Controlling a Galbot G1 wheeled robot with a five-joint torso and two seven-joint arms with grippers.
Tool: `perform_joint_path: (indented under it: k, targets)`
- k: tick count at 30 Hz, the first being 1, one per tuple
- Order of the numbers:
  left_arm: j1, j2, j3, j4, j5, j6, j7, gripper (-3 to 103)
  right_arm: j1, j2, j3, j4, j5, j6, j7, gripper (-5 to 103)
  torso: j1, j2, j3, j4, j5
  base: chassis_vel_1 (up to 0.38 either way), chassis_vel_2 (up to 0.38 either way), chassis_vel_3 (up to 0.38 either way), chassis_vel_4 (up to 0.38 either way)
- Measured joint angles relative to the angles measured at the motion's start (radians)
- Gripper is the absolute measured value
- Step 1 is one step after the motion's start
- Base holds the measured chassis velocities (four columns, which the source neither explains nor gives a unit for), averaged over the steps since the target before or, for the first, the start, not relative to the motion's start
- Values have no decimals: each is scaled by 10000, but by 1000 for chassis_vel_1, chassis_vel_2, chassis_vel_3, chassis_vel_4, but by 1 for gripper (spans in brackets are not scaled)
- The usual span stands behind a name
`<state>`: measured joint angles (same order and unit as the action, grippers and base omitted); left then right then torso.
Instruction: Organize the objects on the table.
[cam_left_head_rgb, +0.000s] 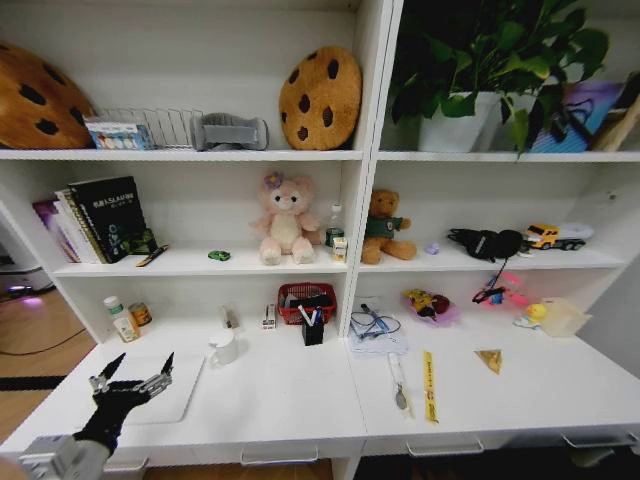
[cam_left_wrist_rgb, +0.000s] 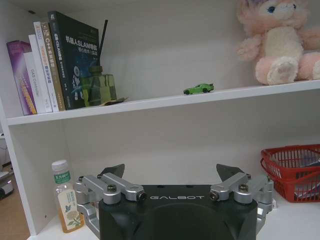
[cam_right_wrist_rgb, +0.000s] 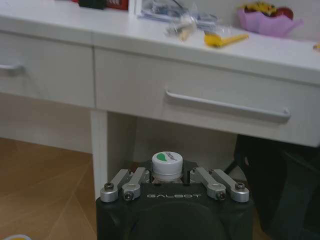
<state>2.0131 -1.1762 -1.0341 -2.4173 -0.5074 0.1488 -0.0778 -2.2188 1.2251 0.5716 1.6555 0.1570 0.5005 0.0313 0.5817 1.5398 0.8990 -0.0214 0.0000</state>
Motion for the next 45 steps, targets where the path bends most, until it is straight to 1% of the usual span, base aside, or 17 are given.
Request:
perform_joint_path:
  k: [2,3,5,8,9,13,16,17,19,25,27,30,34,36,43,44,45]
  targets:
    - [-1,0,0,1,0,0,0,100,1252,-150,-248,-1328,546,-348,-25,30,0,-1,0,-3,4,0,0,0,0]
    - [-1,0,0,1,0,0,0,100,1252,-150,-248,-1328,546,-348,-25,30,0,-1,0,-3,4,0,0,0,0]
    - [0,0,0,0,0,-1,-1,100,2646,-138,-597,-2508,1006,-787,-132,30,0,-2,0,0,1,0,0,0,0]
    - [0,0,0,0,0,0,0,100,3065,-95,-712,-2858,1036,-869,-173,30,0,-1,0,0,2,0,0,0,0]
    - [-1,0,0,0,0,0,-1,100,3696,-41,-928,-3457,1069,-952,-186,30,1,-1,0,0,0,0,0,0,0]
    - [0,0,0,0,0,0,0,100,4570,76,-1126,-4416,904,-949,-185,30,1,-1,1,-4,0,0,0,0,0]
    - [-1,0,0,0,0,0,0,100,6013,222,-1342,-5953,745,-895,-143,30,1,-2,1,-1,0,0,0,0,0]
    - [-1,0,0,0,0,0,0,100,6013,222,-1342,-5953,745,-895,-143,30,1,-2,1,-1,0,0,0,0,0]
    - [-1,0,0,0,0,-1,0,100,6774,328,-1405,-6669,616,-790,-101,30,2,-1,1,0,-3,0,0,0,0]
    - [-1,0,0,0,0,0,0,100,7640,559,-1425,-7253,241,-699,30,30,2,-2,0,0,-2,0,0,0,0]
    - [0,0,0,0,0,0,0,100,7928,623,-1435,-7607,-30,-463,99,30,2,-1,-1,-4,-2,0,0,0,0]
    - [0,0,0,0,0,0,0,100,8441,691,-1465,-8340,-579,4,149,30,2,-2,0,0,0,0,0,0,0]
    - [-1,0,0,0,0,0,0,100,8771,714,-1541,-8864,-749,238,149,30,2,-1,0,-4,0,0,0,0,0]
    - [-1,0,0,0,0,0,0,100,9287,776,-1595,-9576,-958,479,122,30,3,-1,0,-2,-1,0,0,0,0]
    - [0,0,0,0,0,-1,0,100,10019,921,-1636,-10214,-1111,625,85,30,2,-1,0,-1,-1,0,0,0,0]
    - [-1,0,0,0,0,-1,0,100,10138,953,-1647,-10293,-1138,626,71,27,2,-1,0,2,-1,0,0,0,0]
    - [0,0,0,0,0,0,0,100,10258,995,-1657,-10359,-1156,610,40,32,2,-1,-1,1,-1,0,0,0,0]
